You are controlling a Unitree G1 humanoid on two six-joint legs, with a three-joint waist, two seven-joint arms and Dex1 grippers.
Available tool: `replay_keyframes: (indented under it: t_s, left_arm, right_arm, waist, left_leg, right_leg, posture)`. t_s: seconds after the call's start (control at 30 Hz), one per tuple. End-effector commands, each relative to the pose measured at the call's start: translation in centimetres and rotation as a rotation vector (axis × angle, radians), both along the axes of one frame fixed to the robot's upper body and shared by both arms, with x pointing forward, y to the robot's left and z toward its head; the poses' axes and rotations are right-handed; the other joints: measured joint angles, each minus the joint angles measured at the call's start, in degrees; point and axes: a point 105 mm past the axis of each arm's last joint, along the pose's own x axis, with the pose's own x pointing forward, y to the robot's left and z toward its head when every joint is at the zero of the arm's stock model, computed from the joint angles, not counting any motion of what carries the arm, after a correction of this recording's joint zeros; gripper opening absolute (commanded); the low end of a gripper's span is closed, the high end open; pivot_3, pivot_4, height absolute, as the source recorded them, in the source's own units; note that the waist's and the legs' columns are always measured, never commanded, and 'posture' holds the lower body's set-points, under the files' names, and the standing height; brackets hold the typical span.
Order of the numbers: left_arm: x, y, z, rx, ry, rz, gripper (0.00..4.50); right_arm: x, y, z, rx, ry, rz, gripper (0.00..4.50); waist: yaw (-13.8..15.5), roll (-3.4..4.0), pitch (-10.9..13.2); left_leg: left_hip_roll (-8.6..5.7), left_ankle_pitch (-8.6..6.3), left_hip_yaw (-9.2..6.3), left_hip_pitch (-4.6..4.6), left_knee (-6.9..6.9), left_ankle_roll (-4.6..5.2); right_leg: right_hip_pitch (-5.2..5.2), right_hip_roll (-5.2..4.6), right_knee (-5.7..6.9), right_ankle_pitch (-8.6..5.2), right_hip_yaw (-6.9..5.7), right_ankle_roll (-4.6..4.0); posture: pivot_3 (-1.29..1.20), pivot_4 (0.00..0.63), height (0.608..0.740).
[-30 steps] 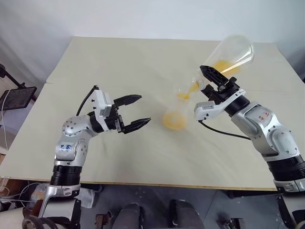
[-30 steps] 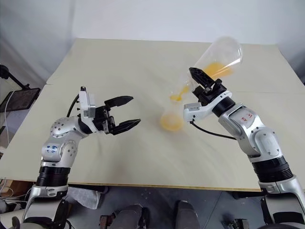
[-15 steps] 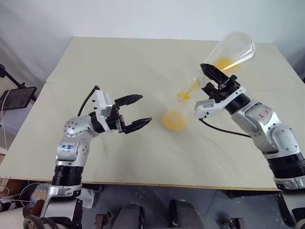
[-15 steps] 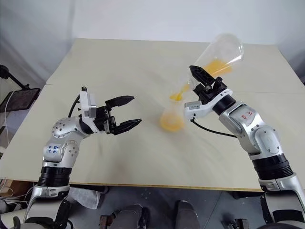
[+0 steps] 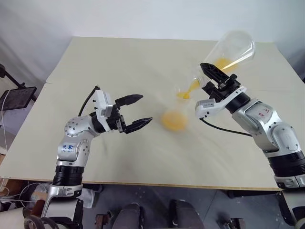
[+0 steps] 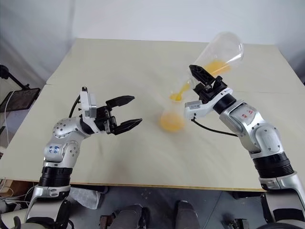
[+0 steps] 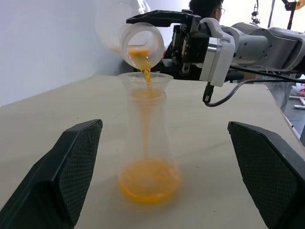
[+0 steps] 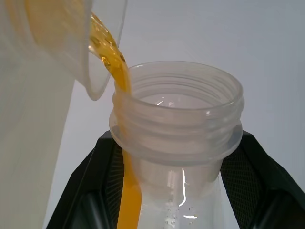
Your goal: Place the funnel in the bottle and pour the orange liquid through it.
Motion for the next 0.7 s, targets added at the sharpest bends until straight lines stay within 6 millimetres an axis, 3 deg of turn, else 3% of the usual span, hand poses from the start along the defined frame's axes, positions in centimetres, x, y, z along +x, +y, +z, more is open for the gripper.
replay_keyframes:
  t_s: [0.03,0.7]
  left_arm:
    - [-0.28,0.02,1.01,-0.019,-0.051,-0.001,4.5]
    - [-0.21,0.09,1.11,-0.018,-0.055,0.002,4.5]
  right_arm:
    - [-0.61,0.07,1.94,0.001,-0.076,0.019,2.42]
    - [-0.54,0.0,2.08,-0.003,-0.103,0.007,2.42]
  waist:
    - [0.0,0.0,0.0]
    - [-0.01,0.0,0.0]
  left_leg:
    - [0.0,0.0,0.0,0.0,0.0,0.0]
    - [0.0,0.0,0.0,0.0,0.0,0.0]
  right_leg:
    - [0.0,0.0,0.0,0.0,0.0,0.0]
    - [0.0,0.0,0.0,0.0,0.0,0.0]
  posture:
    - [0.0,0.15,0.74]
    - [0.0,0.15,0.74]
